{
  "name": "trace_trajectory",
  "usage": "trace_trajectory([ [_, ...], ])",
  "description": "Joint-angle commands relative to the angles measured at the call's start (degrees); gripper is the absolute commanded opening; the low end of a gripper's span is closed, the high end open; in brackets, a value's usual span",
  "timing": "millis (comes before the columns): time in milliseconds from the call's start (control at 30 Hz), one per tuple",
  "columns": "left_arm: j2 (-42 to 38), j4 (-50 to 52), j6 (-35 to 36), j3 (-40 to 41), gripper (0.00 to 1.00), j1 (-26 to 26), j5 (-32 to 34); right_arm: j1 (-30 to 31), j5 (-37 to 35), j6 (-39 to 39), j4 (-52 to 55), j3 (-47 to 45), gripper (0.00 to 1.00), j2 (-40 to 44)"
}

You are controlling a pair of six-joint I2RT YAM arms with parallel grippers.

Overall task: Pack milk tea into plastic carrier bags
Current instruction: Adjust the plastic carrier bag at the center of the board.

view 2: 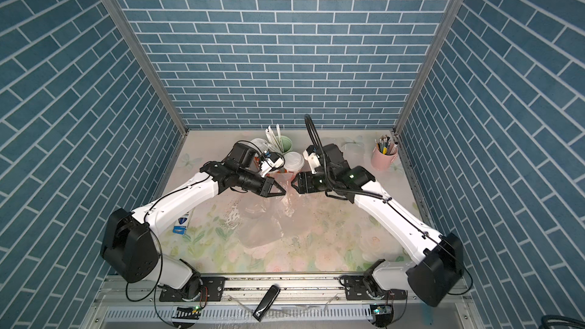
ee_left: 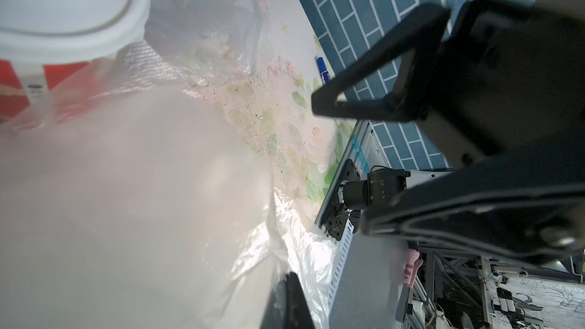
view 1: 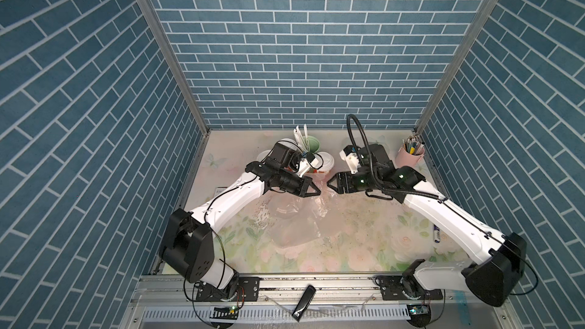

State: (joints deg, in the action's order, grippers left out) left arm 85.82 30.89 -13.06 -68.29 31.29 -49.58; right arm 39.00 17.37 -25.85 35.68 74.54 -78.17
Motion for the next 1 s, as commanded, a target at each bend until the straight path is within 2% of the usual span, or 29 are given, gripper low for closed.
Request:
trace_trajectory([
  [0,-2.6,5.0,3.56,2.71,0.0,-2.5,-0.13,0.28,1.68,5.24,3.83,9.83,0.75,-5.07],
  [100,-6.79,5.89,3.65,4.83,0.0,-3.96,1.43,0.93,2.46,6.34,5.04,16.9,0.75,-10.29],
  [200,-10.54,6.87,3.66,6.99,0.0,-5.83,2.75,2.43,0.38,8.56,8.81,25.01,0.75,-16.52],
  [467,-17.24,9.84,2.39,11.65,0.0,-8.3,10.68,7.43,-7.32,14.53,21.36,52.88,0.75,-36.4],
  [667,-21.84,10.34,-0.3,15.37,0.0,-10.55,16.09,9.94,-9.28,16.78,25.92,71.51,0.78,-49.54],
  [767,-22.92,11.64,-1.39,16.08,0.0,-11.8,18.56,10.69,-8.62,16.84,24.84,76.06,0.8,-53.29],
  [867,-23.71,13.8,-2.37,16.55,0.0,-12.88,21.96,11.49,-8.17,17.25,21.45,76.28,0.82,-54.6],
  [967,-25.33,13.76,-3.74,18.02,0.0,-14.15,22.34,12.25,-8.14,18.2,18.15,76.29,0.85,-55.92],
])
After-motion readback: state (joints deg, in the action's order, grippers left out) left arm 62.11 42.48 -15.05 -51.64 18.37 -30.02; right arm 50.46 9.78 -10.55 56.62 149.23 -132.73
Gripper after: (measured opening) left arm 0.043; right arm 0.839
